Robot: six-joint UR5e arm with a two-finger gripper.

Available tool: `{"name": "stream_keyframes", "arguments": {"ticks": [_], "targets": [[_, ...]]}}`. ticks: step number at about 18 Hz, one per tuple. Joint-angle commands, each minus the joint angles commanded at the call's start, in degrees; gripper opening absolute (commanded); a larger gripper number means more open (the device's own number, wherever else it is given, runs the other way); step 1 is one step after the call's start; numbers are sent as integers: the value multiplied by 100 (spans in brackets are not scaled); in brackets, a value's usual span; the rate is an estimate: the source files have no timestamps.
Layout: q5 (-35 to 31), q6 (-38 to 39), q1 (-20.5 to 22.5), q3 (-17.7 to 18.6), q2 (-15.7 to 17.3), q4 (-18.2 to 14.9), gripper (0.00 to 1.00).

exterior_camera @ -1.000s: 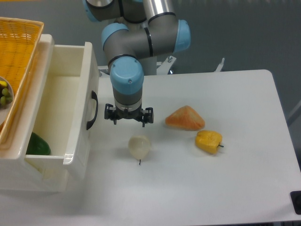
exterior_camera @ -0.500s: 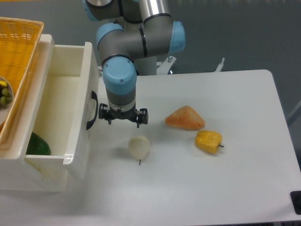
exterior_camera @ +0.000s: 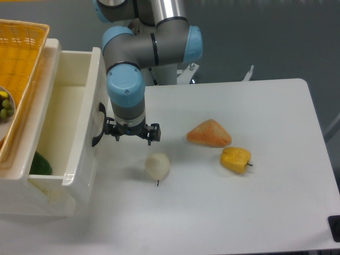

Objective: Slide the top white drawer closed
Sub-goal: 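Push the open white drawer into the cabinet with the gripper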

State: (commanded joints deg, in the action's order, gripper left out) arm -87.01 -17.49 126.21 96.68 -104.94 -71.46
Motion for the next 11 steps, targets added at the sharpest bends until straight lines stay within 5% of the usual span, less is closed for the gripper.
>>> {"name": "stream_keyframes", "arguments": {"ticks": [11], "targets": [[0,105,-194,-44,0,0,100]]}}
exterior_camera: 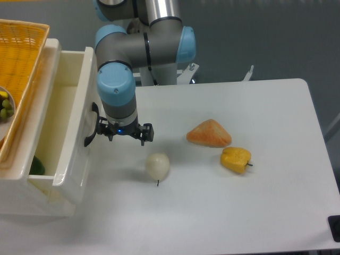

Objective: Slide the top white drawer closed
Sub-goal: 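Push the open white drawer into the cabinet with the gripper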

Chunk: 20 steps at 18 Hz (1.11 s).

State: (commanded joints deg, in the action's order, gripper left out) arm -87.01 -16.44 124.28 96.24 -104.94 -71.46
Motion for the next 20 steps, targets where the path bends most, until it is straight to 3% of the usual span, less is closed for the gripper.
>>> {"name": "stream_keyframes", "arguments": {"ticks": [20], "targets": [[0,149,-316,-44,0,0,100]]}}
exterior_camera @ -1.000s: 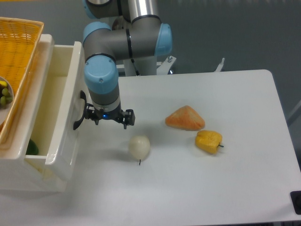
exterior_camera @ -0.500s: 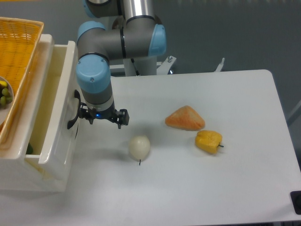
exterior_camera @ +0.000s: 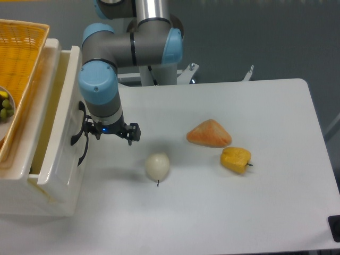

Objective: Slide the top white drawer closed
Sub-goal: 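Push the open white drawer into the cabinet with the gripper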

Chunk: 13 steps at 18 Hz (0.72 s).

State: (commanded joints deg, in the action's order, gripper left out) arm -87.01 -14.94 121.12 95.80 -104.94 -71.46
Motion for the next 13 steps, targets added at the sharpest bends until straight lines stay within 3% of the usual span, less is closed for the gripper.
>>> {"name": "stream_keyframes", "arguments": {"ticks": [13], "targets": [[-18,158,-141,0,0,0,100]]}}
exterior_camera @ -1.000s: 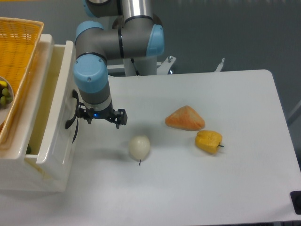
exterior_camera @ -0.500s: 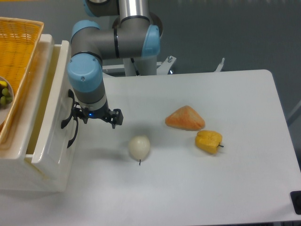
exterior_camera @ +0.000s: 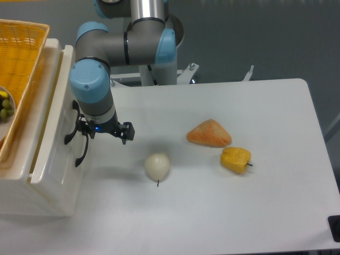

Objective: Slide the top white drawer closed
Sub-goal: 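Push the open white drawer into the cabinet with the gripper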

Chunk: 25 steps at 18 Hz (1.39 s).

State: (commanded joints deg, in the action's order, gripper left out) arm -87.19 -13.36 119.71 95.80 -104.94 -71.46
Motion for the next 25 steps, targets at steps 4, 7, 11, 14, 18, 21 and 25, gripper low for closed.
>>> {"name": "stream_keyframes", "arguments": {"ticks": [4,7,11,14,18,21,25], "targets": [[9,17,-61,-35,0,0,100],[9,44,-70,-35,0,0,100],[9,44,-79,-53,9,0,100],[9,44,-79,-53,26,0,100],[-17,-9,8,-167,35,-9,100],[-18,-53,228,-185,70,-35,100],[-61,-359,631,-281,70,-18,100]]}}
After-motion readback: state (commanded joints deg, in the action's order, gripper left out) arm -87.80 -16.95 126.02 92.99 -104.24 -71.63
